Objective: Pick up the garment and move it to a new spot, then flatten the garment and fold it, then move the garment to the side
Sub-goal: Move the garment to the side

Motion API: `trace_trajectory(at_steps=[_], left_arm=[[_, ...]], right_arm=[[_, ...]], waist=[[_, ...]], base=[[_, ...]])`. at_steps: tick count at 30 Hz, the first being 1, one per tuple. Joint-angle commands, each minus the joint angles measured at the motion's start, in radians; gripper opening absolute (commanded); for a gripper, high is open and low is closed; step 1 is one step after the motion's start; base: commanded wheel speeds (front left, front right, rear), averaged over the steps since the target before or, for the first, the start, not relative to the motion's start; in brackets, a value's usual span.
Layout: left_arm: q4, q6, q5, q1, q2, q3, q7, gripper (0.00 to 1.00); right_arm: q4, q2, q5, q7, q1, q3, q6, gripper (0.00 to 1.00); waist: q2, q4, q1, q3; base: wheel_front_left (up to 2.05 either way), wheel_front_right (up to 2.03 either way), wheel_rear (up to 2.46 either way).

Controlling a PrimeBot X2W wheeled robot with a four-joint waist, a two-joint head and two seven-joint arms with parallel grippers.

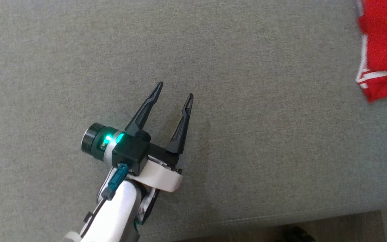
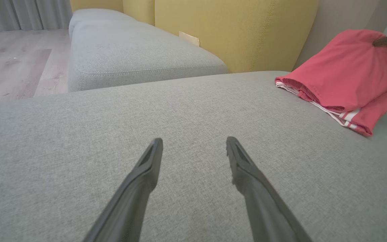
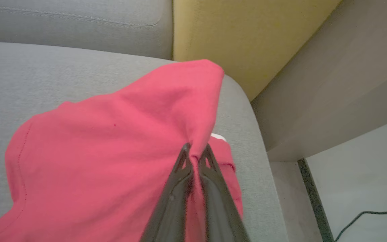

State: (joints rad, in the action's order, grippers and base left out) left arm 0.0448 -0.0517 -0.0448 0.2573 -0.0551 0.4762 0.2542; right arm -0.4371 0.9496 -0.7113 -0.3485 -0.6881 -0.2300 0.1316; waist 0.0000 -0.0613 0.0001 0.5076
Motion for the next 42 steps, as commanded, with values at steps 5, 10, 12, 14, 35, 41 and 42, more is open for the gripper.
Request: trace_trajectory(at_steps=[5, 10, 12, 14, 35, 41, 42], left_arm=[[-0.034, 0.007, 0.010, 0.028, 0.005, -0.016, 0.008, 1.00], [-0.027, -0.005, -0.007, 0.034, 0.005, -0.002, 0.008, 1.00], [-0.021, -0.013, -0.014, 0.025, 0.005, -0.001, 0.008, 1.00], [-0.009, -0.028, -0.023, -0.004, 0.005, -0.006, 0.008, 1.00], [0.008, -0.120, -0.157, -0.264, 0.005, -0.203, 0.008, 1.00], [-0.058, -0.061, -0.139, -0.330, 0.005, -0.232, 0.008, 1.00], [-0.064, -0.052, -0.129, -0.342, 0.005, -0.235, 0.008, 1.00]], right_arm=[[-0.042, 0.054, 0.072, 0.029, 0.011, 0.096, -0.001, 1.00], [-0.058, -0.043, 0.225, 0.163, 0.018, 0.153, -0.001, 1.00], [-0.045, -0.109, 0.269, 0.193, 0.039, 0.155, -0.001, 1.00], [-0.008, -0.214, 0.302, 0.227, 0.091, 0.150, -0.001, 1.00], [0.138, -0.797, 0.495, 0.610, 0.541, 0.182, -0.001, 1.00], [0.283, -0.862, 0.571, 0.610, 0.691, 0.222, -0.001, 1.00], [0.292, -0.868, 0.572, 0.610, 0.711, 0.230, -0.001, 1.00]], waist=[[0.0000, 0.016, -0.0001, 0.020], [0.0000, 0.042, -0.0001, -0.018], [0.0000, 0.055, -0.0001, -0.057], [0.0000, 0.076, -0.0001, -0.126], [0.0000, 0.168, -0.0001, -0.501], [0.0000, 0.176, -0.0001, -0.535], [0.0000, 0.177, -0.0001, -0.541]], base=[[0.00, 0.00, 0.00], [0.00, 0.00, 0.00], [0.00, 0.00, 0.00], [0.00, 0.00, 0.00], [0.00, 0.00, 0.00], [0.00, 0.00, 0.00], [0.00, 0.00, 0.00]])
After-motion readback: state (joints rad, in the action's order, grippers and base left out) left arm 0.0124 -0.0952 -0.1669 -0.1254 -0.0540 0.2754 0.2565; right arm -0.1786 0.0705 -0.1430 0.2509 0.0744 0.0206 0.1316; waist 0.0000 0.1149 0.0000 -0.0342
